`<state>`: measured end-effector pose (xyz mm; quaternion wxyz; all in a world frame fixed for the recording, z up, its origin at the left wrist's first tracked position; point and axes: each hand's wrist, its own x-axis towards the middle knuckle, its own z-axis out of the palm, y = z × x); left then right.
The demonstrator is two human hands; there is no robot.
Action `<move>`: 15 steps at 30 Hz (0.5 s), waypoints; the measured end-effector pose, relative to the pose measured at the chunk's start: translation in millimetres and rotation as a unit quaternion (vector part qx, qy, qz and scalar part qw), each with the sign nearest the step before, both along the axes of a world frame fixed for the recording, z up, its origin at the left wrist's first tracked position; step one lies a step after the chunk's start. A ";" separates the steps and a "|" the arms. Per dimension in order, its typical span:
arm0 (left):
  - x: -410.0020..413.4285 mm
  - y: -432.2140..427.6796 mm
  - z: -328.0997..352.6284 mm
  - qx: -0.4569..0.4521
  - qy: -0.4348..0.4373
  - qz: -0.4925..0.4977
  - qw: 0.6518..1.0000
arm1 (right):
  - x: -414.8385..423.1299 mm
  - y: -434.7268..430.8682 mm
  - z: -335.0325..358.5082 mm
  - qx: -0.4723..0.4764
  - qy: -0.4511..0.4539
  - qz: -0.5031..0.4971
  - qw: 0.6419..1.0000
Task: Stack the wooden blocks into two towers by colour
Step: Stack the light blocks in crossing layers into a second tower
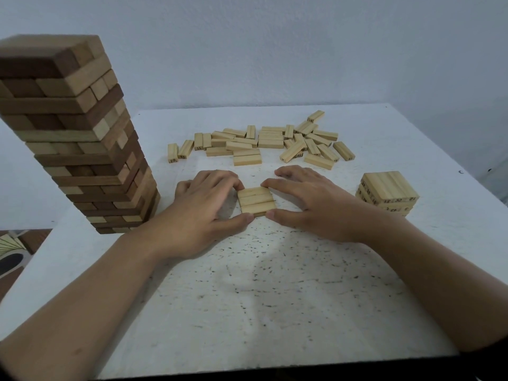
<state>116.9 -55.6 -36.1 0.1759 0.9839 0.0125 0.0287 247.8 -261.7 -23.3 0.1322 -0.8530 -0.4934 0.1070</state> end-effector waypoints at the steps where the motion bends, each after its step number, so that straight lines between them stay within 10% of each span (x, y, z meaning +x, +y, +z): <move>1: 0.1 -0.1 -0.4 0.000 -0.001 0.000 1.000 | -0.5 -0.2 0.6 -0.006 0.000 0.003 1.000; 15: 0.4 -10.0 11.5 -0.049 -0.080 0.027 0.995 | -1.3 -4.3 8.9 0.074 -0.030 0.026 0.996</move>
